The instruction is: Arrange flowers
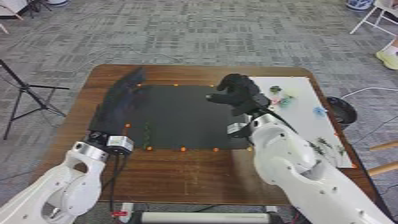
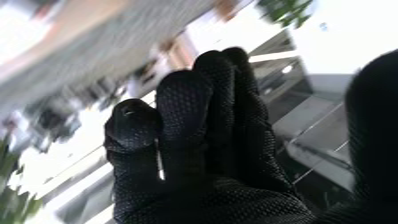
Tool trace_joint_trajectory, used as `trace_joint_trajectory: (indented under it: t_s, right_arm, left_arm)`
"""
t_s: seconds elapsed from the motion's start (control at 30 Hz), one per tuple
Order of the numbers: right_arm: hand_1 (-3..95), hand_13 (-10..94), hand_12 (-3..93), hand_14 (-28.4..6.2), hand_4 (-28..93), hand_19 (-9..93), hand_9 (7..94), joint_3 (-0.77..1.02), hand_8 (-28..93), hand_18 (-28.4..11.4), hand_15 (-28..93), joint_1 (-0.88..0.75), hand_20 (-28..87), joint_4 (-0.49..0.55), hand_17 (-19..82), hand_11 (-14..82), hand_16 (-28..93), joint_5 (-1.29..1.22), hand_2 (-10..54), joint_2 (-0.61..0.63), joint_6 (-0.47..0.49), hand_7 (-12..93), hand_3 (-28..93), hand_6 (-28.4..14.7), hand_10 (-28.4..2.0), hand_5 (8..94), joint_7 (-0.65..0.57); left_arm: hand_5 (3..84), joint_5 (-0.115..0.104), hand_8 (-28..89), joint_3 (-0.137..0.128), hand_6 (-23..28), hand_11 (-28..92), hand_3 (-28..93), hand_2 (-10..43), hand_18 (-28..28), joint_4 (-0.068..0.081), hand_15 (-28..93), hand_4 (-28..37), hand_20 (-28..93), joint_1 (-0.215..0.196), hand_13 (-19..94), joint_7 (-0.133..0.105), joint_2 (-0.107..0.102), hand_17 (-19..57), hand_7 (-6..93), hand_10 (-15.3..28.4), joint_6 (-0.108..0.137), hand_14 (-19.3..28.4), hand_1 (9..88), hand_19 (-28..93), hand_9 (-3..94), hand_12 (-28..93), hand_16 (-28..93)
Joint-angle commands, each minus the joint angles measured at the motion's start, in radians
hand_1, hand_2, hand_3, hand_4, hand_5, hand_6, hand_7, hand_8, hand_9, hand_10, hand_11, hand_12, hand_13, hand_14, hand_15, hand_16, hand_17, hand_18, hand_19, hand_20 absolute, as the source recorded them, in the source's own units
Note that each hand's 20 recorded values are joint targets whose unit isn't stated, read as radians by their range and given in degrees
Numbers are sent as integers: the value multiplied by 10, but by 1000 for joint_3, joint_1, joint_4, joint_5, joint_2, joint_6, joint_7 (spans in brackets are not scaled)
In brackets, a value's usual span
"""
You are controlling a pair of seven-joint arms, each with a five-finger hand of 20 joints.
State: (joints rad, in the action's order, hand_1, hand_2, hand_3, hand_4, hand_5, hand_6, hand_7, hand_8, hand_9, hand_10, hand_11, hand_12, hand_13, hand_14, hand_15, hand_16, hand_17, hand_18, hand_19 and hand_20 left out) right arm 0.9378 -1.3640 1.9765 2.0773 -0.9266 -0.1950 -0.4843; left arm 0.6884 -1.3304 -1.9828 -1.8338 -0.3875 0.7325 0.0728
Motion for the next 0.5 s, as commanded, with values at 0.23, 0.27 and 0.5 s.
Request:
trace_joint_trajectory:
  t_s: [0.23, 0.27, 0.5]
  right_arm:
    - [471, 651, 391, -101, -283, 930, 625, 597, -137, -182, 743, -509, 471, 162, 355, 573, 321, 148, -95, 368, 192, 432, 468, -44, -128, 566, -123]
    - [477, 652, 390, -101, -283, 930, 631, 654, -138, -182, 743, -577, 471, 184, 355, 572, 322, 149, -95, 371, 187, 433, 453, -43, -125, 572, -129]
    - [462, 666, 395, -99, -283, 932, 655, 927, -137, -187, 738, -909, 475, 294, 363, 564, 329, 130, -95, 321, 211, 429, 437, -39, -124, 595, -159]
  left_arm:
    - [228, 5, -82, -35, 17, 138, 654, -55, 191, -30, 243, -252, 123, -149, 158, -3, 59, -106, 170, 95, 39, 126, 287, 361, 170, 192, 64]
    - [228, 5, -82, -31, 17, 138, 654, -55, 191, -30, 243, -252, 123, -148, 158, -5, 61, -106, 170, 95, 39, 125, 287, 361, 170, 192, 64]
    - [227, 7, -82, -40, 17, 139, 655, -55, 191, -39, 242, -253, 123, -169, 158, -4, 68, -106, 170, 95, 42, 125, 286, 361, 170, 192, 63]
